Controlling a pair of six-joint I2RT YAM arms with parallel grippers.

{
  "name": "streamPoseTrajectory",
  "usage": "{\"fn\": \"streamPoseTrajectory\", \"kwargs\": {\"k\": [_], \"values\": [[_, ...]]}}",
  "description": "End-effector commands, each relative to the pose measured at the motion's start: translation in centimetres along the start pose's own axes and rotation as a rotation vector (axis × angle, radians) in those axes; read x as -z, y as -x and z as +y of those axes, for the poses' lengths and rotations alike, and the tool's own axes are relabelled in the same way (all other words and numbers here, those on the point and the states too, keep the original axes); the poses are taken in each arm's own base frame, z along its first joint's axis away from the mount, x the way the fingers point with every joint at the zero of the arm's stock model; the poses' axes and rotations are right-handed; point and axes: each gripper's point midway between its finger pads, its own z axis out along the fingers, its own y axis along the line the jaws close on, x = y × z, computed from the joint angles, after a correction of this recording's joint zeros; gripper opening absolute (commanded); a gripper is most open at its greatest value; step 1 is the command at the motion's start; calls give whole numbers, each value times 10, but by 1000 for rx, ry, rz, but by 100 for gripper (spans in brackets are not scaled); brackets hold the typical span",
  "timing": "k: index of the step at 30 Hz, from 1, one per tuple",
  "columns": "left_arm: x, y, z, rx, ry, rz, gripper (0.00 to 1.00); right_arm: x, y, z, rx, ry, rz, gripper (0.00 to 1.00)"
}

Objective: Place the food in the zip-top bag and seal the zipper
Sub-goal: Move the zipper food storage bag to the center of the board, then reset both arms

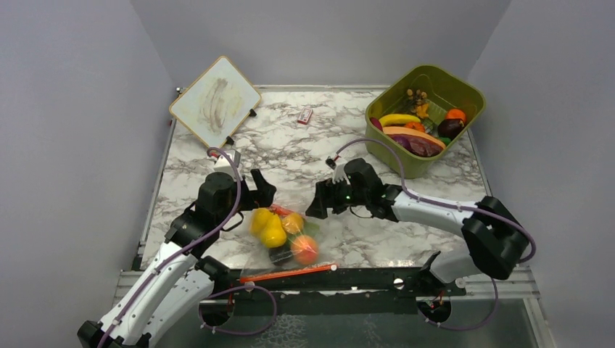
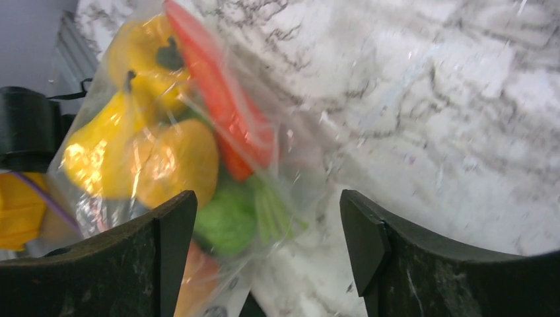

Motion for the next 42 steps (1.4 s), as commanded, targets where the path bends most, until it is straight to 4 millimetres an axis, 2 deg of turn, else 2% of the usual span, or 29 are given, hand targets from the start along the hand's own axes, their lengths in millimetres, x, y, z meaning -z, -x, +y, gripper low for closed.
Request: {"fn": "streamPoseTrajectory", "kwargs": {"k": [1,3,4,5,6,7,8,9,10,16,20,25,29,31,33,38,42], "values": [[5,28,-5,-64,-8,-95,96,-25,35,-1,206,6,-46,82],[6,29,-7,-99,-26,-99,96,-34,28,2,265,60,-1,81],[6,30,-9,-117,-38,-101,96,-37,24,5,287,94,14,76],[5,30,-10,-130,-46,-103,95,-39,22,9,304,129,21,67],[5,31,-10,-135,-49,-109,95,-40,22,11,315,152,19,49],[5,31,-10,-141,-52,-112,94,-41,23,12,323,160,9,25],[5,32,-11,-145,-54,-117,93,-41,28,12,336,153,-9,8],[6,33,-11,-147,-55,-122,93,-40,34,12,355,139,-29,2],[6,34,-12,-152,-61,-128,92,-39,45,10,375,110,-59,1],[4,49,-23,-225,-100,-164,92,-28,124,-17,542,-72,-274,1],[3,62,-29,-254,-94,-174,93,-22,161,-42,607,-139,-375,1],[2,65,-30,-267,-97,-179,93,-27,177,-74,570,-173,-368,1],[1,61,-32,-271,-112,-168,94,-30,181,-78,570,-181,-351,2],[2,60,-36,-276,-136,-168,96,-25,184,-71,569,-166,-354,12],[4,62,-39,-275,-153,-178,97,-13,187,-62,565,-164,-360,29],[7,70,-38,-272,-137,-207,99,38,189,-39,523,-213,-380,58],[13,79,-42,-288,-147,-236,99,79,173,-18,461,-205,-367,68]]}}
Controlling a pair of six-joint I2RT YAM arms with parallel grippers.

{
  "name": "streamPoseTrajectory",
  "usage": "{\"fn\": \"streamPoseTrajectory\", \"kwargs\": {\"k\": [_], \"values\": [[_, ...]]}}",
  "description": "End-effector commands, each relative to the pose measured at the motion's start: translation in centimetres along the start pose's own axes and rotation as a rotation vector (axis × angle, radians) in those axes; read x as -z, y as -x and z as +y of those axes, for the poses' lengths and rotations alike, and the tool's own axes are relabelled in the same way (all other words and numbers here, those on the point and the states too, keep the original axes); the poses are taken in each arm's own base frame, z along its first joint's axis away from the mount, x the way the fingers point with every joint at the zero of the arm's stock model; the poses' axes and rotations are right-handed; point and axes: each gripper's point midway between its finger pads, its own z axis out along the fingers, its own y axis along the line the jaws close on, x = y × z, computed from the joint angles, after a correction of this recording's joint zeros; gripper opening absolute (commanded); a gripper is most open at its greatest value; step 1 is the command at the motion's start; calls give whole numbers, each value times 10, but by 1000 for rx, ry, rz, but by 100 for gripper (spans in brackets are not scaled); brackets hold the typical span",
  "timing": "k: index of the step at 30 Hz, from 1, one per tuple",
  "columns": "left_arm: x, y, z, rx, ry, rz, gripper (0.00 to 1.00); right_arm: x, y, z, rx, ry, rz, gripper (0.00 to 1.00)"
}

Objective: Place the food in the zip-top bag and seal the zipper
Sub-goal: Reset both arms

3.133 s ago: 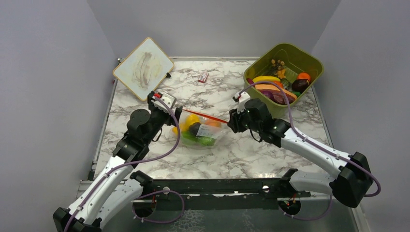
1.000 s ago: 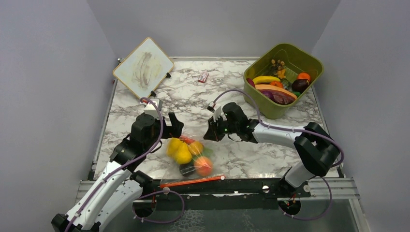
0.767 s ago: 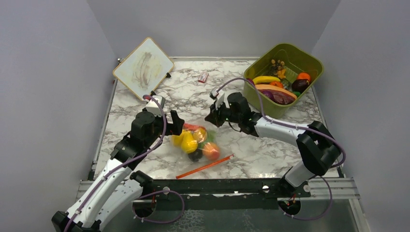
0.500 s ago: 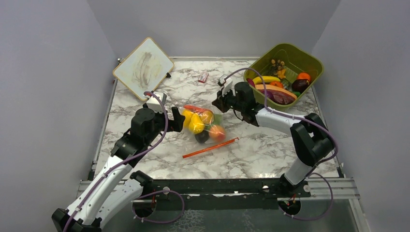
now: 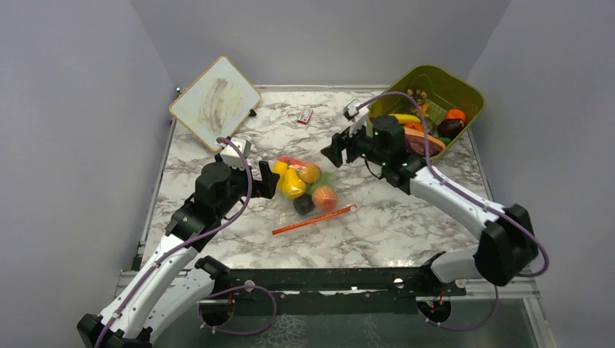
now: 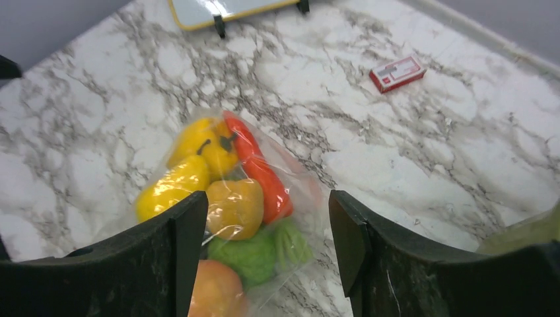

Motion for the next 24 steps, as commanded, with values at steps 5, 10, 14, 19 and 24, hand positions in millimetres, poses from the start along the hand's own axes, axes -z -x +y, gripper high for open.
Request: {"fn": "streamPoseTrajectory", "kwargs": {"k": [5,10,14,19,24], "values": [[20,54,-12,-21,-50,-194,99,93,27,27,-128,-27,-12,79],[29,66,-21,13,-94,-243,99,133,40,40,-200,-27,-66,82],[36,65,-31,39,-155,-258,99,149,32,41,-275,-65,-67,86],[44,62,-35,66,-189,-278,99,167,27,34,-307,-131,-100,86],[47,58,-35,84,-200,-281,99,185,35,21,-305,-218,-159,87]]}}
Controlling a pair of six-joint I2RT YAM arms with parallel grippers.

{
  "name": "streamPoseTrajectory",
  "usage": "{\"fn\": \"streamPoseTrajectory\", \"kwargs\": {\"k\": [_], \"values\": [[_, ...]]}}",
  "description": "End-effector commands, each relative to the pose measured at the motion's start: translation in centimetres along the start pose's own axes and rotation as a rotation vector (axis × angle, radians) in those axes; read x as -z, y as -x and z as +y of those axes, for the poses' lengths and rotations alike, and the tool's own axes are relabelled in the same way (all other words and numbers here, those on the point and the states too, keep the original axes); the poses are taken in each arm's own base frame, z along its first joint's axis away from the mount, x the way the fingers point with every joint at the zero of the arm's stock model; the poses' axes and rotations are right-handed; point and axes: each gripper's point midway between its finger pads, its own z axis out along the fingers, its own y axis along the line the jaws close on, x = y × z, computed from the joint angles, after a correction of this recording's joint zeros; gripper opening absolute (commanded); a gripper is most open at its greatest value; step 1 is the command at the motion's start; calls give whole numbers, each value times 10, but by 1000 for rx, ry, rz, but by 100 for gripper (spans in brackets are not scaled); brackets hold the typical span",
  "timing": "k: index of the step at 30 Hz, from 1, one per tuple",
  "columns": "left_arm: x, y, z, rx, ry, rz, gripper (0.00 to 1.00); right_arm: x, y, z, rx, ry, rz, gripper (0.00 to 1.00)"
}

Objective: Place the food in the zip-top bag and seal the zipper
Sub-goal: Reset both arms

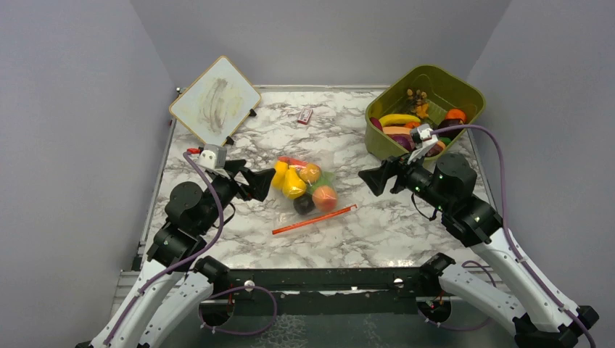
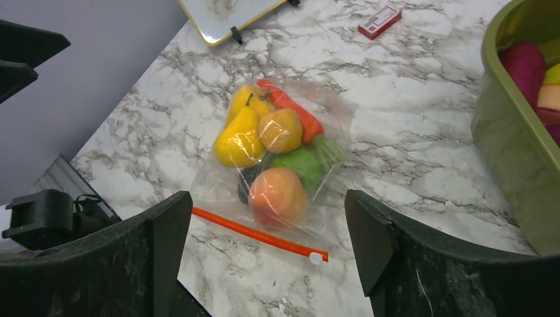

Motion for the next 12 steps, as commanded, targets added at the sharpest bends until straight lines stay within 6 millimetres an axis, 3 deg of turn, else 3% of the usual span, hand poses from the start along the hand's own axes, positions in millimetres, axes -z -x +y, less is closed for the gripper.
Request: {"fn": "streamPoseTrajectory", "kwargs": {"k": [1,12], "values": [[1,-3,-4,33,-28,-15,99,14,14,-10,-22,-79,-69,87],[-1,-3,2,21,1,-11,99,15,8,-8,-34,-63,-58,87]]}}
